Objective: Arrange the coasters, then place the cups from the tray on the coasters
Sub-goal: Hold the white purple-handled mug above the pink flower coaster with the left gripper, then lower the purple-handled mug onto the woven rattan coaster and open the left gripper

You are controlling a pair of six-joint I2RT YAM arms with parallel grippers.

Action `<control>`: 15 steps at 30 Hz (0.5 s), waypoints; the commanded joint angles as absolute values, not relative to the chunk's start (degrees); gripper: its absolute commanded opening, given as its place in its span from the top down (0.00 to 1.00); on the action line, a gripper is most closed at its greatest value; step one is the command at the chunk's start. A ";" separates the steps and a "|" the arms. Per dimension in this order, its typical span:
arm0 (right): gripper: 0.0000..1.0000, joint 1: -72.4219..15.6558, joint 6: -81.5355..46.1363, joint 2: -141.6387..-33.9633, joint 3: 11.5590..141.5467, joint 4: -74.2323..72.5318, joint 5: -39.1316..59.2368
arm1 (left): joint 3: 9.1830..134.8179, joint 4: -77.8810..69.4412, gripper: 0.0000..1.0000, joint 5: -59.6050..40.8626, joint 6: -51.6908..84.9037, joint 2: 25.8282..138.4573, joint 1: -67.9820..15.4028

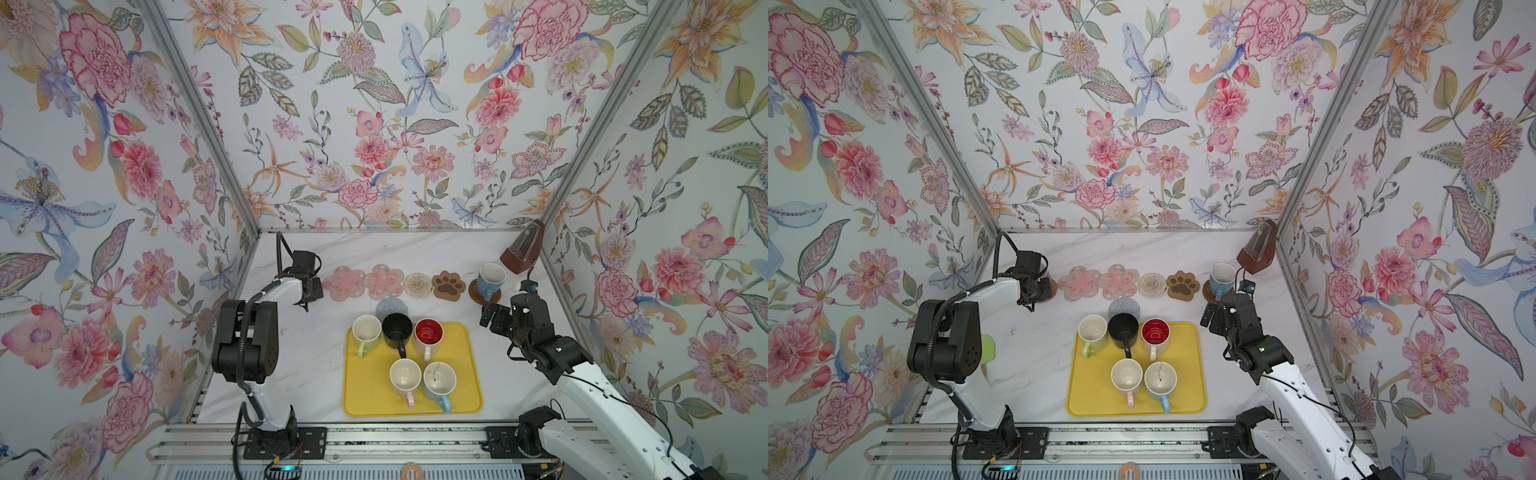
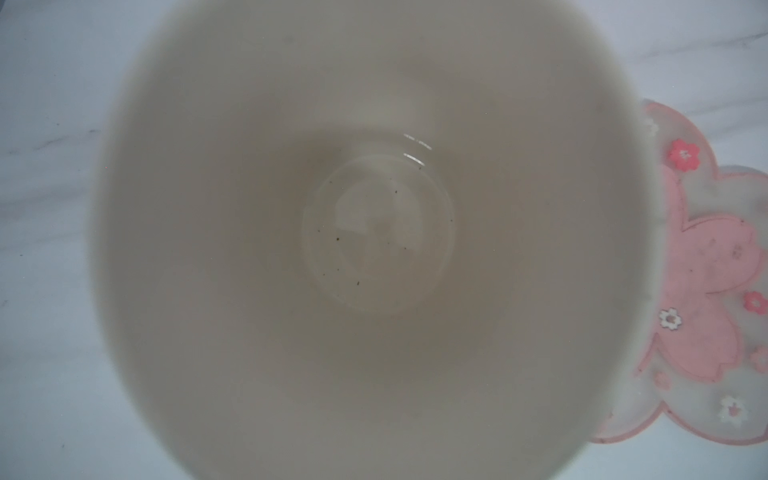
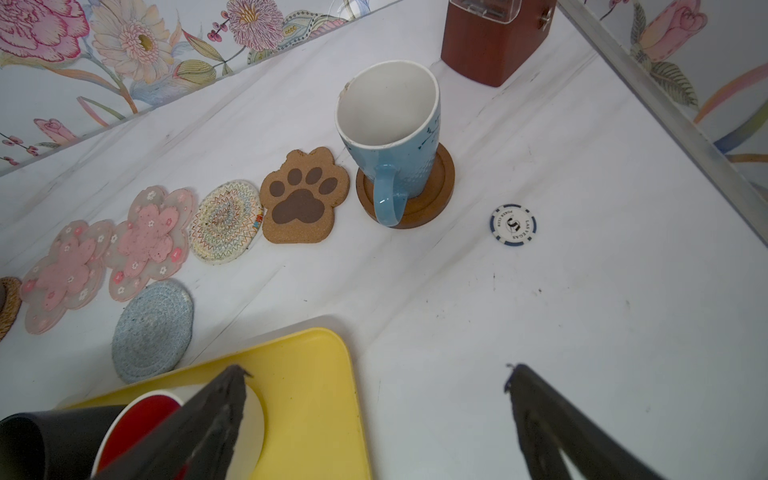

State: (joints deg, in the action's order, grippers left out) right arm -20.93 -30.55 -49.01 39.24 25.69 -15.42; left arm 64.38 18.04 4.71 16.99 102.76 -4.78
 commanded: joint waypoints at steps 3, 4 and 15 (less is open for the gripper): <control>0.01 -21.01 -31.38 -49.17 38.76 25.14 -15.38 | 65.90 19.44 0.74 5.79 18.23 100.55 -4.68; 0.01 -20.96 -31.36 -49.17 38.83 25.13 -15.38 | 65.83 19.46 0.72 5.77 18.32 100.46 -4.71; 0.01 -21.01 -31.05 -49.56 39.73 25.04 -15.29 | 64.27 18.55 0.25 5.67 19.18 94.96 -4.74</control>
